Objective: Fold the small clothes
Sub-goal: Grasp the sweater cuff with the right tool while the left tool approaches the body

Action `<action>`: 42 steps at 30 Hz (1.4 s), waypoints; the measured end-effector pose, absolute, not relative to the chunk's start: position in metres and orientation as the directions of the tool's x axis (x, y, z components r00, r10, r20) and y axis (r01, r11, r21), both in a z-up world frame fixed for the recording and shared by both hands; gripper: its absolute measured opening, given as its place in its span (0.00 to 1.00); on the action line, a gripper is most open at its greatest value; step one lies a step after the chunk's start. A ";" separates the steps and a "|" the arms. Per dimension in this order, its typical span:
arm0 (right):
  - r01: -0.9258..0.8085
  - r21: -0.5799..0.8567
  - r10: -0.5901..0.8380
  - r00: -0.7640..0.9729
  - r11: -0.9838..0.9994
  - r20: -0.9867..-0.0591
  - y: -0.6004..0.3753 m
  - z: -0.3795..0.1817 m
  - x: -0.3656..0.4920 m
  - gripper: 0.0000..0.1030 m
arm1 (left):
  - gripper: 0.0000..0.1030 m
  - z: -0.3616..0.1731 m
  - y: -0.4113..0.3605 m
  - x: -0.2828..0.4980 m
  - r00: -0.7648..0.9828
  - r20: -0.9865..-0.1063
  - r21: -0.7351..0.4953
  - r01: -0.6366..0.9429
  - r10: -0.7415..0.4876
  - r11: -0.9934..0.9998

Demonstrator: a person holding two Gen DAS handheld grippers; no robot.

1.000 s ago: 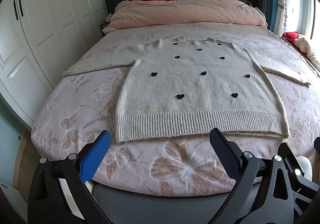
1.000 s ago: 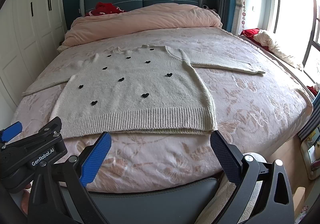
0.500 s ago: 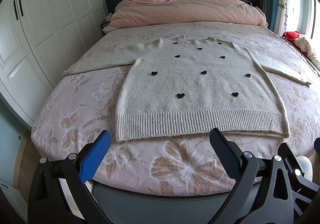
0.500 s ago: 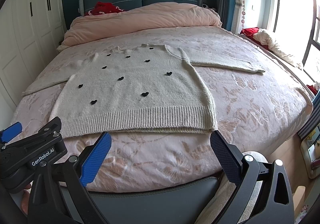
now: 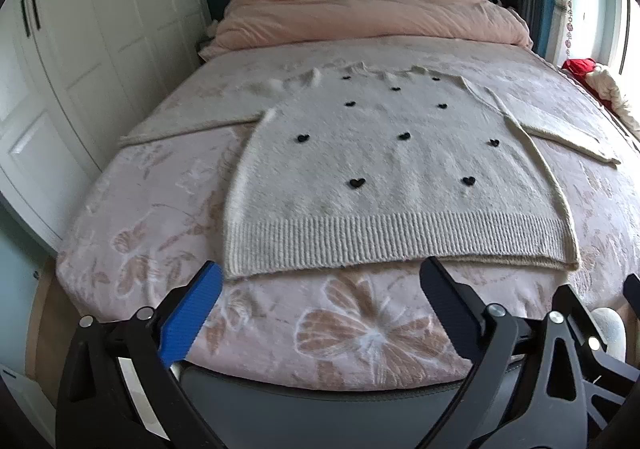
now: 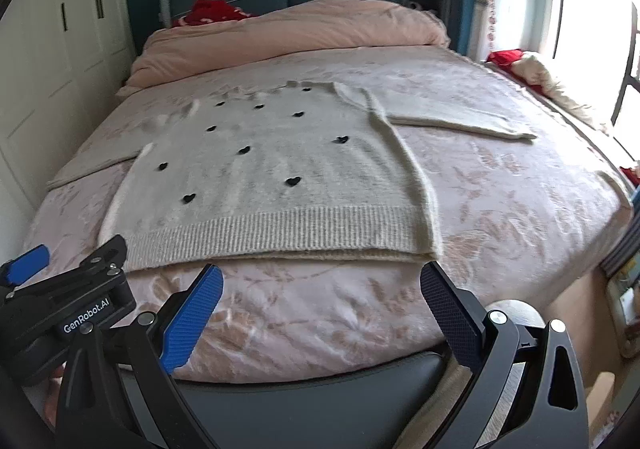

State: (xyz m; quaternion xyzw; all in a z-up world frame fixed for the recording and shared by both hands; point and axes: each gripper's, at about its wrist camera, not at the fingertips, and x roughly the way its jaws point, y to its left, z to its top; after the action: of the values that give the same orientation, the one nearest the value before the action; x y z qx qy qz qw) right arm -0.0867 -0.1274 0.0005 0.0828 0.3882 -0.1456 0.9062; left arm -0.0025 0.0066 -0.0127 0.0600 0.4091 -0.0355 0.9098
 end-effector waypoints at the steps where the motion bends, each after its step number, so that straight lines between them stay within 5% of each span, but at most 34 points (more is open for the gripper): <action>1: 0.313 0.054 -0.175 0.658 0.948 -0.733 -0.131 -0.001 -0.084 0.95 | 0.95 -0.014 0.007 0.001 0.656 -0.755 0.068 0.122 -0.029 0.990; 9: 0.413 0.114 -0.195 0.633 0.903 -0.750 -0.201 -0.006 -0.057 0.95 | 0.95 -0.022 -0.004 0.031 0.652 -0.758 0.126 0.111 0.023 0.986; 26: 0.364 0.109 -0.156 0.626 0.925 -0.764 -0.193 -0.014 -0.028 0.95 | 0.95 -0.026 -0.018 0.057 0.615 -0.789 0.113 0.123 0.013 0.986; 34: 0.587 0.235 -0.213 0.592 0.774 -0.777 -0.368 -0.038 0.011 0.95 | 0.95 -0.039 -0.011 0.073 0.598 -0.801 0.094 0.145 -0.012 0.985; 42: 0.747 0.457 -0.217 0.608 0.482 -0.764 -0.586 -0.079 0.061 0.75 | 0.95 -0.058 -0.014 0.094 0.570 -0.821 0.054 0.148 -0.041 0.988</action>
State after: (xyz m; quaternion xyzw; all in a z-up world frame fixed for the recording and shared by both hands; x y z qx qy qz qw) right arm 0.0608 -0.5857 -0.0792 0.4096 0.3239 -0.3022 0.7975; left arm 0.0942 -0.0142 -0.0582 0.0582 0.4607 -0.0533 0.8840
